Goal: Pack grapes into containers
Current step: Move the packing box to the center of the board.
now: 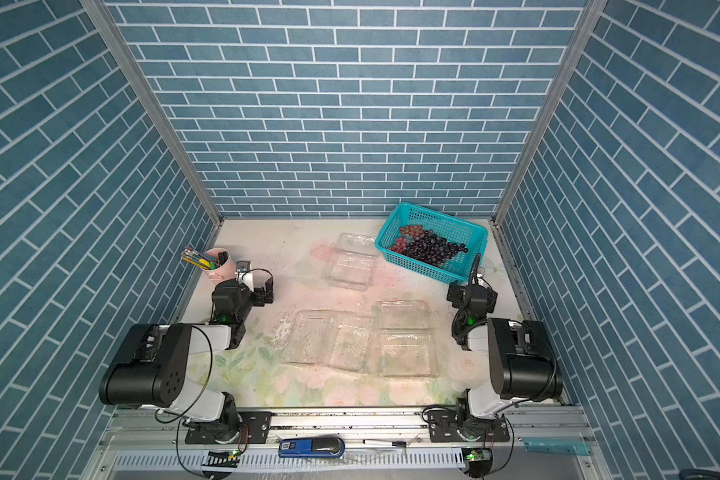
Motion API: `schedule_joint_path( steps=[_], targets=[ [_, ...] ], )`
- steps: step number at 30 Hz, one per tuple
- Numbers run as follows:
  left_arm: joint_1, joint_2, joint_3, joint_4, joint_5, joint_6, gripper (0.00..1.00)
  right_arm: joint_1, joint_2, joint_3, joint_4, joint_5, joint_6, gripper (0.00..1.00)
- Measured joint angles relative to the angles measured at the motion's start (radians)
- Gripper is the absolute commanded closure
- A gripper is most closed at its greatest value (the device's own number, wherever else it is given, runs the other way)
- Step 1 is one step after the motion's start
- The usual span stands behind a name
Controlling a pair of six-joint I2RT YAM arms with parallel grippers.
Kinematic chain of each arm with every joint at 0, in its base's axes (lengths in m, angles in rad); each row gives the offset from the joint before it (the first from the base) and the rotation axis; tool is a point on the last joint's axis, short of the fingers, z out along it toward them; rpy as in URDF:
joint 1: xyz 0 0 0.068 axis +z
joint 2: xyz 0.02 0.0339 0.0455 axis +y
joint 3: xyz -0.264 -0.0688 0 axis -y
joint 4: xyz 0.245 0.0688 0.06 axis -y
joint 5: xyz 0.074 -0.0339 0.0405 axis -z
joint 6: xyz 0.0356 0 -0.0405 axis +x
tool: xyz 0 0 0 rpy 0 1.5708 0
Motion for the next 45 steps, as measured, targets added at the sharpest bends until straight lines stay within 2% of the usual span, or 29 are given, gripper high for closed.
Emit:
schedule_joint_path(
  steps=[22, 27, 30, 32, 36, 41, 45],
  targets=[
    [0.0, 0.0, 0.0, 0.0, -0.002, 0.0, 0.01, 0.0, 0.0, 0.0, 0.0, 0.002, 0.0, 0.01],
    [0.0, -0.004, 0.001, -0.01, -0.046, -0.013, 0.0, 0.0, -0.002, 0.0, 0.0, 0.013, 0.001, 0.01],
    [0.0, -0.072, 0.037, -0.161, -0.119, -0.038, 0.0, 0.0, -0.008, -0.009, 0.008, 0.013, 0.001, 0.01],
    [0.0, -0.135, 0.12, -0.311, -0.156, -0.057, 0.0, 0.0, -0.034, -0.016, -0.002, 0.014, 0.001, 0.01],
    [0.0, -0.243, 0.302, -0.546, -0.18, -0.166, 0.0, 0.005, -0.219, 0.014, -0.211, 0.063, 0.018, 0.01],
    [-0.001, -0.317, 0.451, -0.823, -0.117, -0.379, 0.01, 0.005, -0.423, 0.106, -0.385, 0.183, 0.216, 0.01],
    [-0.005, -0.341, 0.445, -0.988, -0.013, -0.515, 0.01, -0.001, -0.534, 0.131, -0.516, 0.137, 0.319, 0.01]
  ],
)
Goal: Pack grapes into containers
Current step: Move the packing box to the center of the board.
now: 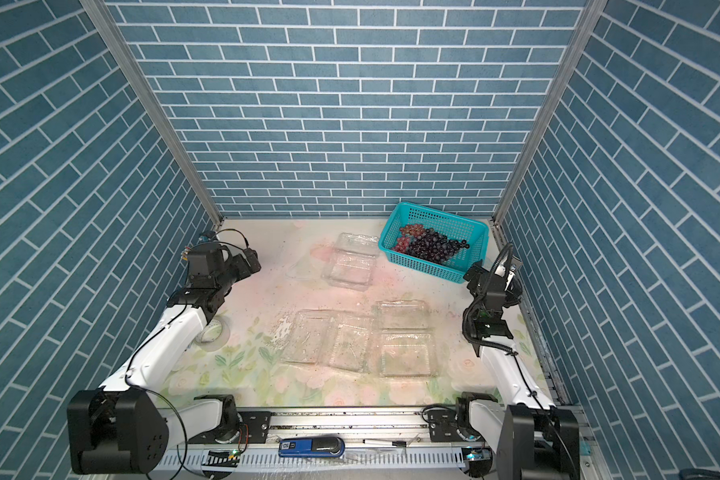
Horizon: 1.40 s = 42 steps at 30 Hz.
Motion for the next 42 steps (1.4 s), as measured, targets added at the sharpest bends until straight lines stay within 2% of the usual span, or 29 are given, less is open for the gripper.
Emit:
schedule_joint_path(
  steps=[4, 7, 17, 20, 27, 32, 35, 39, 42],
  targets=[
    [-0.018, -0.074, -0.098, -0.053, 0.097, -0.109, 0.0, 0.013, -0.063, 0.006, -0.141, -0.082, 0.074, 0.01],
    [-0.051, -0.117, -0.158, -0.059, 0.155, -0.181, 0.0, 0.074, -0.053, 0.035, -0.256, -0.116, 0.095, 0.01],
    [-0.24, -0.058, -0.177, -0.04, 0.331, -0.302, 0.0, 0.476, 0.1, 0.195, -0.528, -0.164, 0.089, 0.01],
    [-0.267, -0.053, -0.177, -0.045, 0.368, -0.331, 0.01, 0.576, 0.169, 0.242, -0.578, -0.161, 0.039, 0.01],
    [-0.269, -0.094, -0.178, -0.087, 0.392, -0.353, 0.0, 0.753, 0.365, 0.37, -0.681, -0.152, -0.148, 0.01],
    [-0.247, -0.099, -0.178, -0.093, 0.446, -0.381, 0.0, 0.839, 0.439, 0.426, -0.704, -0.169, -0.245, 0.02],
    [-0.234, -0.104, -0.183, -0.093, 0.47, -0.4, 0.0, 0.882, 0.484, 0.477, -0.706, -0.19, -0.286, 0.07],
    [-0.19, -0.145, -0.231, -0.087, 0.506, -0.43, 0.0, 0.919, 0.586, 0.563, -0.695, -0.212, -0.332, 0.26],
    [-0.143, -0.182, -0.264, -0.094, 0.534, -0.446, 0.0, 0.94, 0.661, 0.599, -0.684, -0.23, -0.357, 0.3]
  ],
)
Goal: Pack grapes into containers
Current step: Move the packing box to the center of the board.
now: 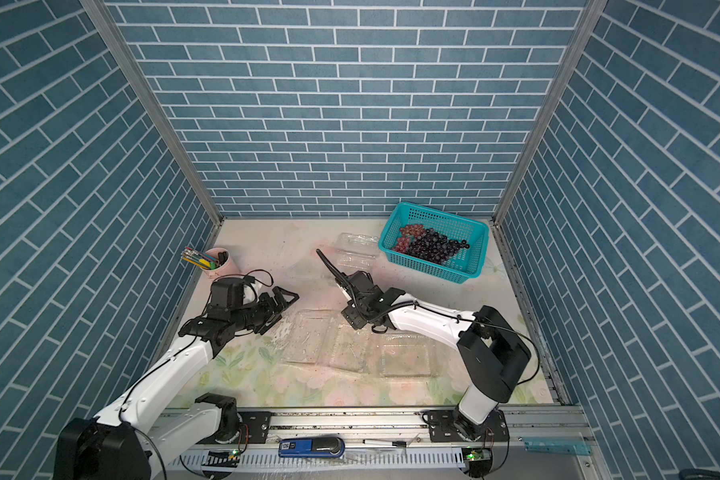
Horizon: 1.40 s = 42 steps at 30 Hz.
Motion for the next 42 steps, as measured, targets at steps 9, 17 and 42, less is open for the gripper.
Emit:
schedule_joint_path(
  steps=[9, 17, 42],
  targets=[
    [0.056, -0.087, -0.013, -0.046, 0.031, -0.001, 0.0, 0.032, 0.11, 0.053, -0.004, -0.038, -0.027, 0.46],
    [0.081, -0.08, -0.013, -0.048, 0.063, -0.003, 0.01, 0.045, 0.163, 0.089, 0.009, -0.044, -0.01, 0.76],
    [0.188, -0.071, 0.059, -0.116, 0.086, 0.035, 0.0, 0.065, 0.646, 0.804, -0.114, 0.087, 0.427, 0.88]
  ],
)
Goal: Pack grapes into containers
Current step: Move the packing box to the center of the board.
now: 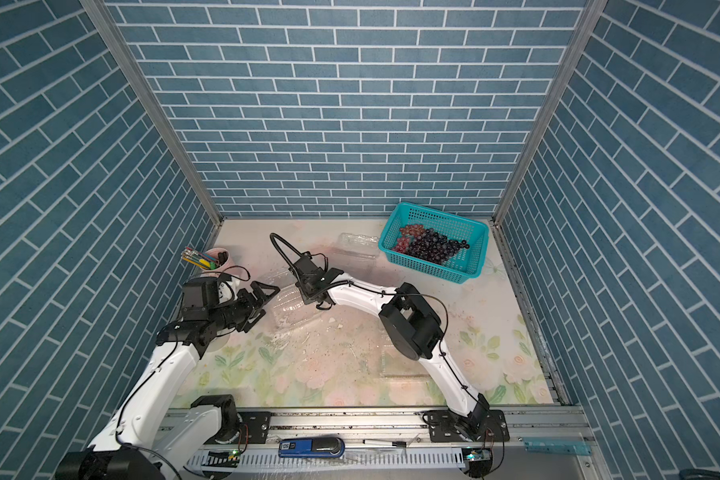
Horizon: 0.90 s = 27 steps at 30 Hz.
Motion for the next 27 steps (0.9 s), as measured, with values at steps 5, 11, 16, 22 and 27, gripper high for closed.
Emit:
schedule_joint_path(
  steps=[5, 11, 16, 22, 27],
  targets=[
    [0.005, 0.018, 0.008, -0.005, 0.0, 0.007, 0.0, -0.024, 0.111, 0.175, -0.057, 0.018, 0.045, 0.78],
    [0.005, 0.033, 0.04, -0.011, 0.0, 0.015, 0.0, -0.045, 0.096, 0.198, -0.084, 0.005, 0.018, 0.59],
    [0.005, 0.048, 0.072, -0.014, 0.0, 0.027, 0.0, -0.045, -0.027, 0.093, -0.089, -0.044, -0.026, 0.47],
    [-0.019, 0.058, 0.075, -0.014, -0.016, 0.032, 0.0, -0.045, -0.244, -0.067, -0.055, -0.114, -0.053, 0.37],
    [-0.097, 0.089, 0.089, -0.013, -0.053, 0.039, 0.0, -0.053, -0.423, -0.245, -0.016, -0.126, -0.052, 0.24]
  ],
)
